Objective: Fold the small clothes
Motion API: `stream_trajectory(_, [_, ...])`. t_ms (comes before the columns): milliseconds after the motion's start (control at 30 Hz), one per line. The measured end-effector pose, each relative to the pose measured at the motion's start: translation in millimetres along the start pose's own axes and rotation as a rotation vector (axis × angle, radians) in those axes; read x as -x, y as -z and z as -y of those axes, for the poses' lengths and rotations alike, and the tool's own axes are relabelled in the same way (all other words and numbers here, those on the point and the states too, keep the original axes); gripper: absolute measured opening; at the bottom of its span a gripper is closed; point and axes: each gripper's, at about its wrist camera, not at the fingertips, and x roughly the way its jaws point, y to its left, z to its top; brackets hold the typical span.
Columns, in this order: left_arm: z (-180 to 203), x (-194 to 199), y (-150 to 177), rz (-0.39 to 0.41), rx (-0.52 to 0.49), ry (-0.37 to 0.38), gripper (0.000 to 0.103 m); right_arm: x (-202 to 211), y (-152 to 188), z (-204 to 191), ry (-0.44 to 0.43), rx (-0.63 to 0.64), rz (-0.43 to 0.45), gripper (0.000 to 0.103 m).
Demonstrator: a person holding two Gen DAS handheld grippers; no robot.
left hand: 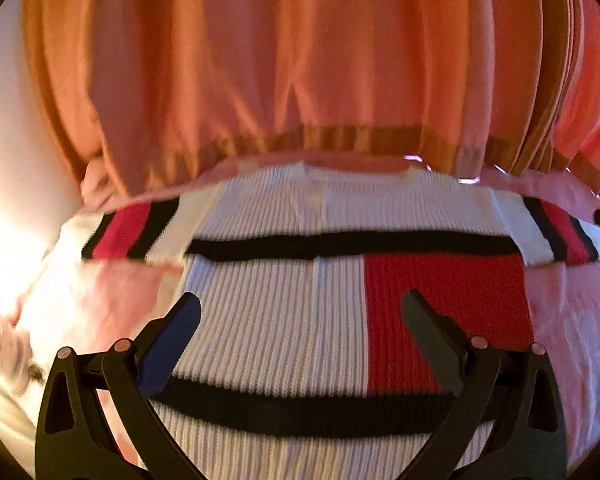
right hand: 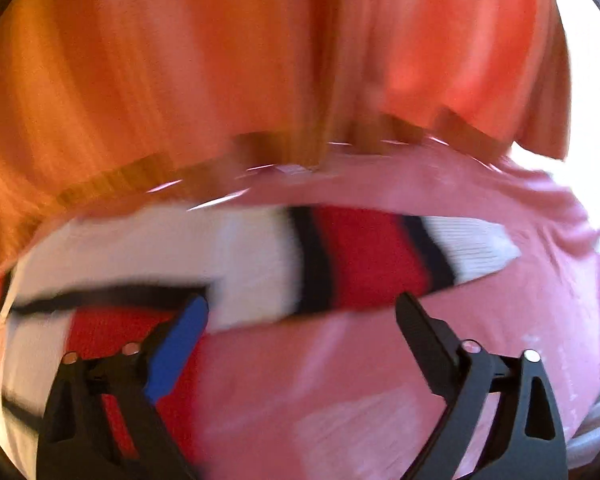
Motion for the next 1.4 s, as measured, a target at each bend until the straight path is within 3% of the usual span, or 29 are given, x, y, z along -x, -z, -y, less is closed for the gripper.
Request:
stream_trajectory(133, [12.0, -23.1, -10.9, 0.037, -0.020, -0.012, 0.098, -61.9, -17.3, 88.7, 0.028, -0.225, -0.077, 0.055])
stream_trajectory(167, [13.0, -26.7, -10.1, 0.040, -0.018, -0.016, 0.098, -71.0, -17.0, 105.9, 0.034, -0.266, -0.085, 0.053])
stream_trajectory(300, [17.7, -51.8, -3.7, -0.041, -0.007, 0.013, 0.098, -98.8, -14.8, 166.5, 0.191, -0.298, -0.094, 0.053])
stream_trajectory(367, [18.5, -58.9, -1.0, -0.063, 0.006, 0.020, 0.098, -105.7, -11.7, 190.9, 0.222, -0.348, -0.095, 0.053])
stream_trajectory(500, [22.7, -65.9, 0.8, -0.083, 0.023, 0.038, 0.098, -123.6, -2.6, 218.4, 0.173, -0.440, -0.122, 0.053])
stream_trajectory(600, [26.6, -67.4, 2.7, -0.089, 0.012, 0.043, 0.098, -127.3, -4.9, 218.2, 0.173, -0.416, -0.094, 0.050])
stream_trajectory(633, [27.2, -67.6, 3.2, -0.090, 0.009, 0.045, 0.098, -127.2, -5.6, 215.1, 0.167, -0.405, -0.089, 0.037])
stream_trajectory(667, [27.6, -67.5, 3.7, -0.091, 0.008, 0.047, 0.098, -127.7, -7.6, 212.8, 0.149, -0.399, -0.087, 0.014])
stream_trajectory(700, [27.5, -67.3, 3.8, -0.093, 0.008, 0.050, 0.098, -125.7, -9.1, 208.2, 0.133, -0.401, -0.083, 0.009])
stream_trajectory(767, [25.8, -67.0, 3.1, -0.091, 0.012, 0.051, 0.098, -114.1, -18.0, 189.4, 0.099, -0.379, -0.035, 0.008])
stream_trajectory(867, [21.6, -67.2, 0.3, -0.091, 0.026, 0.053, 0.098, -90.1, -40.8, 148.9, -0.038, -0.333, 0.041, 0.008])
stream_trajectory(967, [12.6, -63.0, -3.5, -0.082, 0.058, 0.059, 0.098, -50.1, -63.9, 76.2, -0.240, -0.231, 0.111, 0.008])
stream_trajectory(1067, [3.4, -58.3, -6.7, -0.066, 0.078, 0.053, 0.098, -7.6, -71.6, -21.8, -0.426, -0.061, 0.145, 0.008])
stream_trajectory(1233, [-20.9, -50.6, -10.2, -0.046, 0.123, 0.035, 0.098, 24.3, -36.5, -199.9, -0.679, 0.180, 0.070, 0.008])
stream_trajectory(1300, [-33.6, -49.4, -10.9, -0.043, 0.144, 0.029, 0.098, 18.8, -9.5, -253.8, -0.694, 0.268, 0.024, 0.008])
stream_trajectory(1400, [-51.8, -50.1, -11.7, -0.046, 0.179, 0.023, 0.098, -3.6, 46.9, -321.3, -0.696, 0.425, -0.123, 0.011])
